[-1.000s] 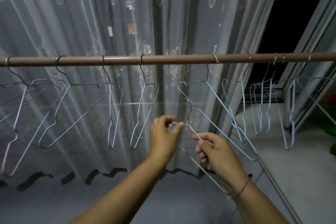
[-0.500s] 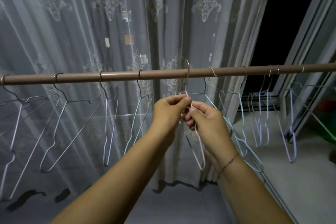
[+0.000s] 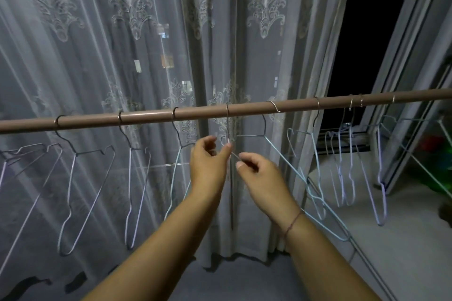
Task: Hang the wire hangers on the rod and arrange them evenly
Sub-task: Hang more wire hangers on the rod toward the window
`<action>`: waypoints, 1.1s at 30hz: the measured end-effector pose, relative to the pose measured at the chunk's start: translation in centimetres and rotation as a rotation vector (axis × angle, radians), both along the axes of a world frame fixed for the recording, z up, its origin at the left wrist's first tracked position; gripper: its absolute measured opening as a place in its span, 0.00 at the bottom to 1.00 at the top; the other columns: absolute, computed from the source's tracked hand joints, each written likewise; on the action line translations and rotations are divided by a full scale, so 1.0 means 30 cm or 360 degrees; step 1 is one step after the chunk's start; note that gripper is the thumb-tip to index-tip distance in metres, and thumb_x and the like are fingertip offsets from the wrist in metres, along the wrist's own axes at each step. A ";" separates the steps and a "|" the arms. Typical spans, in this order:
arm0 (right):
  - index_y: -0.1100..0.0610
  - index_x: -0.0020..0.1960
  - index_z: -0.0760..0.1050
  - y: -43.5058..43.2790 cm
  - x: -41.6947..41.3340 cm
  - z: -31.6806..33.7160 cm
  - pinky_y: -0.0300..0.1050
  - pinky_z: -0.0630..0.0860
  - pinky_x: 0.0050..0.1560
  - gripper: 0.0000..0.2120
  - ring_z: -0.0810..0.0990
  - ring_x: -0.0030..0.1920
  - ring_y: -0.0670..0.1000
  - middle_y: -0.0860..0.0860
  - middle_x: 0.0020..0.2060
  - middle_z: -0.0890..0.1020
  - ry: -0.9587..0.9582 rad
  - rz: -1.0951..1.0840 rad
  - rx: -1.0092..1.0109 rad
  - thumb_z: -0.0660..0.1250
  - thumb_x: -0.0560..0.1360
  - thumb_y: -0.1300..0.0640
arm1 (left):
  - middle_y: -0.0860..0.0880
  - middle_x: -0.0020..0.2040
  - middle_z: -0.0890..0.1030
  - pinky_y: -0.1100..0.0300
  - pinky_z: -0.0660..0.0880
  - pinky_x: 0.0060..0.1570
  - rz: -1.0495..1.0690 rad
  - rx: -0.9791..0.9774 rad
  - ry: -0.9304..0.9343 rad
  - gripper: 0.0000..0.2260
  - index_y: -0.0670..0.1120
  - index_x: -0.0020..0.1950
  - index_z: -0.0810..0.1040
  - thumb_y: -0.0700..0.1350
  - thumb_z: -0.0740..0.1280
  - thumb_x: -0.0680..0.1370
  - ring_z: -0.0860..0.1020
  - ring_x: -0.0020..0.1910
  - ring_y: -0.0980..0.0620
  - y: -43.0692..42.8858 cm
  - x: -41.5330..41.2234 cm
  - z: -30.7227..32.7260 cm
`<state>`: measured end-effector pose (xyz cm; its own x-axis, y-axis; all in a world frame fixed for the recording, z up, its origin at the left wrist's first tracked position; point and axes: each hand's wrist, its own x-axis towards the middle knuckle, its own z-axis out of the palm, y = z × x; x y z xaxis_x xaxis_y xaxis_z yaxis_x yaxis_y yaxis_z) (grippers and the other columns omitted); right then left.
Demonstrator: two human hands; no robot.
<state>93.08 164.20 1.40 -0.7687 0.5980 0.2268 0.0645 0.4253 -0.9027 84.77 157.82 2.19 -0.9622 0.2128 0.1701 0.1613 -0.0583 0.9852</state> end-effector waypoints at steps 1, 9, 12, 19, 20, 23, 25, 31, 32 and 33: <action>0.53 0.63 0.73 0.014 0.026 0.019 0.35 0.69 0.55 0.15 0.74 0.54 0.42 0.46 0.56 0.76 0.0017 -0.0072 0.0148 0.62 0.76 0.54 | 0.48 0.52 0.78 0.62 0.73 0.53 0.0049 0.0031 0.0126 0.11 0.49 0.54 0.76 0.43 0.70 0.73 0.77 0.51 0.53 0.006 0.008 0.011; 0.55 0.64 0.72 0.173 0.161 0.072 0.44 0.70 0.63 0.16 0.74 0.61 0.50 0.52 0.62 0.76 -0.0300 -0.0287 0.0424 0.61 0.76 0.56 | 0.39 0.54 0.80 0.51 0.74 0.62 -0.0541 -0.0038 -0.0442 0.14 0.41 0.61 0.76 0.42 0.66 0.76 0.79 0.56 0.43 0.157 0.099 0.015; 0.56 0.64 0.72 0.191 0.181 0.033 0.46 0.73 0.61 0.17 0.77 0.58 0.51 0.53 0.59 0.79 -0.0430 -0.0258 0.0319 0.61 0.76 0.56 | 0.42 0.35 0.75 0.63 0.72 0.36 -0.0626 0.0037 -0.0608 0.05 0.37 0.49 0.77 0.38 0.65 0.76 0.74 0.33 0.50 0.208 0.113 -0.005; 0.59 0.51 0.77 0.222 0.194 -0.028 0.47 0.79 0.45 0.10 0.79 0.33 0.49 0.52 0.33 0.82 -0.0259 -0.0087 -0.0174 0.59 0.76 0.64 | 0.43 0.34 0.77 0.66 0.72 0.31 -0.0630 0.0105 -0.0626 0.06 0.40 0.41 0.77 0.33 0.63 0.76 0.75 0.32 0.51 0.275 0.118 0.010; 0.59 0.51 0.77 0.230 0.182 -0.024 0.44 0.78 0.41 0.10 0.78 0.32 0.48 0.52 0.32 0.81 -0.0229 -0.0078 -0.0189 0.58 0.76 0.64 | 0.43 0.34 0.77 0.67 0.72 0.29 -0.0616 0.0116 -0.0624 0.06 0.41 0.42 0.77 0.33 0.63 0.76 0.75 0.32 0.52 0.284 0.112 0.019; 0.56 0.43 0.77 0.248 0.135 0.002 0.41 0.74 0.36 0.11 0.76 0.30 0.47 0.53 0.31 0.80 -0.0125 -0.0055 -0.0199 0.58 0.76 0.65 | 0.44 0.33 0.76 0.70 0.71 0.23 -0.0551 0.0155 -0.0594 0.08 0.41 0.40 0.76 0.33 0.62 0.77 0.73 0.31 0.52 0.315 0.087 0.056; 0.54 0.39 0.76 0.259 0.104 0.011 0.44 0.74 0.36 0.13 0.77 0.31 0.50 0.55 0.32 0.81 -0.0069 -0.0043 -0.0227 0.58 0.76 0.65 | 0.45 0.33 0.77 0.70 0.72 0.23 -0.0507 0.0142 -0.0604 0.07 0.41 0.42 0.76 0.34 0.62 0.77 0.74 0.31 0.53 0.332 0.068 0.075; 0.57 0.55 0.78 0.283 0.081 -0.072 0.49 0.76 0.56 0.11 0.79 0.49 0.52 0.52 0.45 0.80 -0.0210 -0.0026 -0.0237 0.59 0.77 0.58 | 0.48 0.26 0.75 0.68 0.71 0.23 -0.0442 0.0082 -0.0776 0.10 0.43 0.39 0.74 0.35 0.60 0.79 0.73 0.25 0.55 0.355 0.041 -0.013; 0.56 0.58 0.76 0.288 0.089 -0.089 0.47 0.74 0.58 0.12 0.78 0.52 0.50 0.50 0.48 0.79 -0.0243 -0.0041 -0.0214 0.59 0.77 0.57 | 0.47 0.27 0.74 0.69 0.70 0.21 -0.0446 0.0065 -0.0808 0.09 0.42 0.40 0.74 0.35 0.59 0.79 0.72 0.24 0.55 0.346 0.048 -0.036; 0.56 0.61 0.74 0.292 0.100 -0.102 0.45 0.72 0.59 0.14 0.76 0.53 0.49 0.48 0.51 0.78 -0.0275 -0.0055 -0.0177 0.59 0.77 0.56 | 0.46 0.29 0.73 0.71 0.70 0.20 -0.0462 0.0045 -0.0836 0.08 0.39 0.44 0.76 0.35 0.58 0.79 0.72 0.24 0.55 0.334 0.059 -0.056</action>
